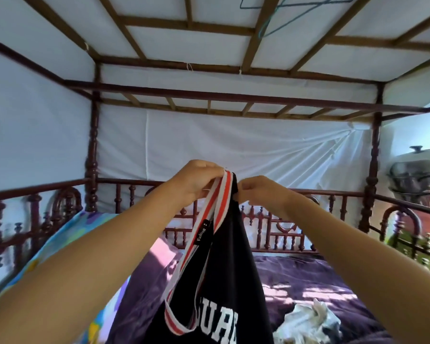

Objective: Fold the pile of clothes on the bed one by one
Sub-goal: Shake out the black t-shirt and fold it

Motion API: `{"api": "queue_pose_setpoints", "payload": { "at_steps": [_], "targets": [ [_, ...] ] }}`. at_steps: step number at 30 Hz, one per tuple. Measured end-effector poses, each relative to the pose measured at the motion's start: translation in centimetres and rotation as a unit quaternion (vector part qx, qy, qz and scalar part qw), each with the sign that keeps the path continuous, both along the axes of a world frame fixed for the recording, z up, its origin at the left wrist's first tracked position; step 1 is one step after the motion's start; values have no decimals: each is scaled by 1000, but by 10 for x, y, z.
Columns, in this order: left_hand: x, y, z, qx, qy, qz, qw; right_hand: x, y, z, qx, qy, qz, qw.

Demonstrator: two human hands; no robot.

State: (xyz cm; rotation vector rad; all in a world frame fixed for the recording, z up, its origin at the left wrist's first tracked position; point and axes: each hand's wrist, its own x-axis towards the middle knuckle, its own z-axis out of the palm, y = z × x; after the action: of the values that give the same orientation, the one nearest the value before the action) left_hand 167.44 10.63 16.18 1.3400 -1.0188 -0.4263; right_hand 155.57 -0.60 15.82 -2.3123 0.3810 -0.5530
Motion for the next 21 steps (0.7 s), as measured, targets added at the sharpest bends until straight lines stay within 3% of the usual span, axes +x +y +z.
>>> {"api": "queue_pose_setpoints", "payload": {
  "at_steps": [7,14,17,21],
  "targets": [
    [21,18,-26,-9,55,16,998,16,2,10,165,-170,87,968],
    [27,26,-15,-26,33,20,999,31,11,0,134,-25,131,982],
    [30,28,-12,-11,1,19,1000,34,13,-8,121,-12,124,985],
    [34,27,-20,-35,35,10,999,35,13,0,67,-62,85,992]
  ]
}}
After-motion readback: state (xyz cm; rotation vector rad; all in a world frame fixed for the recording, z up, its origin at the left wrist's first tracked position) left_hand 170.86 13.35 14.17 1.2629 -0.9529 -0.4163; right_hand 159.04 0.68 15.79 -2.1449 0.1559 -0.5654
